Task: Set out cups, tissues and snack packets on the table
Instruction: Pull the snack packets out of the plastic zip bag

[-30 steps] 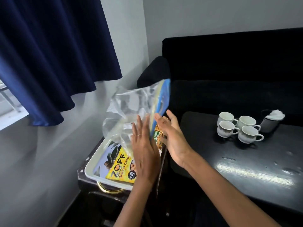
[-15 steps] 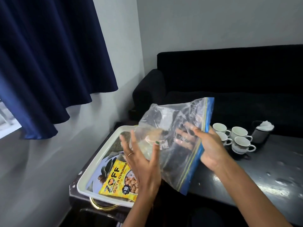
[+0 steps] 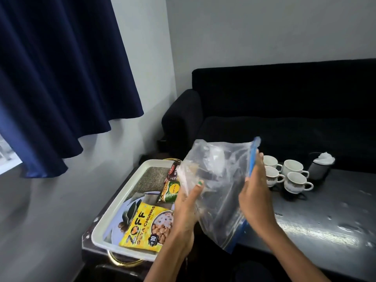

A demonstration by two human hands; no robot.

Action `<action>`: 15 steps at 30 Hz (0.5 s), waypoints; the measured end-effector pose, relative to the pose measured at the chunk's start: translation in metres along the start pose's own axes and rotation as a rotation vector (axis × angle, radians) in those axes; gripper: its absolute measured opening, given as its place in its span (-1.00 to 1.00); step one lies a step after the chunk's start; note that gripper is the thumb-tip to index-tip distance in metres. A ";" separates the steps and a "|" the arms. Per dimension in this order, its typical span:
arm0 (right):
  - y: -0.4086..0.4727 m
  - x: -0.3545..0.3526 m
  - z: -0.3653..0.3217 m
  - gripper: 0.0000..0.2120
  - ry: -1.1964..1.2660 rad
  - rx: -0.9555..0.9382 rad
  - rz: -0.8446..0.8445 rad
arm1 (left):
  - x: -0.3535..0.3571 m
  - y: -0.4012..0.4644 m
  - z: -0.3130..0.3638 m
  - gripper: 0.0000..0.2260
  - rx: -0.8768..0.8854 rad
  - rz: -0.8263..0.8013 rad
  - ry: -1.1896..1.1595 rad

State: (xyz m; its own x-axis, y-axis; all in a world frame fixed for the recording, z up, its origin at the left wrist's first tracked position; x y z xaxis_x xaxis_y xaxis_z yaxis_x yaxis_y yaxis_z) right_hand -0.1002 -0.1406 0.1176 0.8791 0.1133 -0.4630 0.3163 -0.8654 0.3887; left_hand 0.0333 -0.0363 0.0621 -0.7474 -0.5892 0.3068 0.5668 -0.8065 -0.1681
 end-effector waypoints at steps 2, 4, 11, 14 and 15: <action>-0.012 0.012 -0.020 -0.19 -0.115 -0.187 -0.014 | 0.004 -0.002 -0.003 -0.35 -0.008 -0.034 0.061; -0.021 0.029 -0.027 -0.21 -0.253 -0.279 -0.074 | 0.007 -0.004 -0.007 -0.31 -0.050 -0.066 0.105; -0.046 0.090 -0.026 -0.20 -0.568 -0.403 -0.288 | 0.016 -0.009 -0.004 -0.27 -0.071 -0.117 -0.028; -0.058 0.098 -0.028 -0.24 -0.529 -0.492 -0.431 | 0.003 -0.005 -0.011 -0.55 -0.118 0.035 -0.123; -0.059 0.097 -0.031 -0.24 -0.459 -0.507 -0.513 | 0.002 -0.004 -0.013 -0.68 -0.138 0.043 -0.140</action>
State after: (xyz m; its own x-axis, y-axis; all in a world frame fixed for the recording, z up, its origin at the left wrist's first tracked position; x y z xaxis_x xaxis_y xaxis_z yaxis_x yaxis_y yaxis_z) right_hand -0.0228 -0.0633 0.0740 0.3865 0.1281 -0.9134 0.8532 -0.4257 0.3013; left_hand 0.0255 -0.0351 0.0507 -0.6626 -0.6185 0.4224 0.5369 -0.7855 -0.3078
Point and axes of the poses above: each hand's wrist, its own y-axis towards the middle knuckle, its own x-axis out of the palm, z = x × y, the point moved 8 cm from there along y, towards the middle knuckle, and after that the axes turned 2 degrees about -x, right-handed, at the moved point
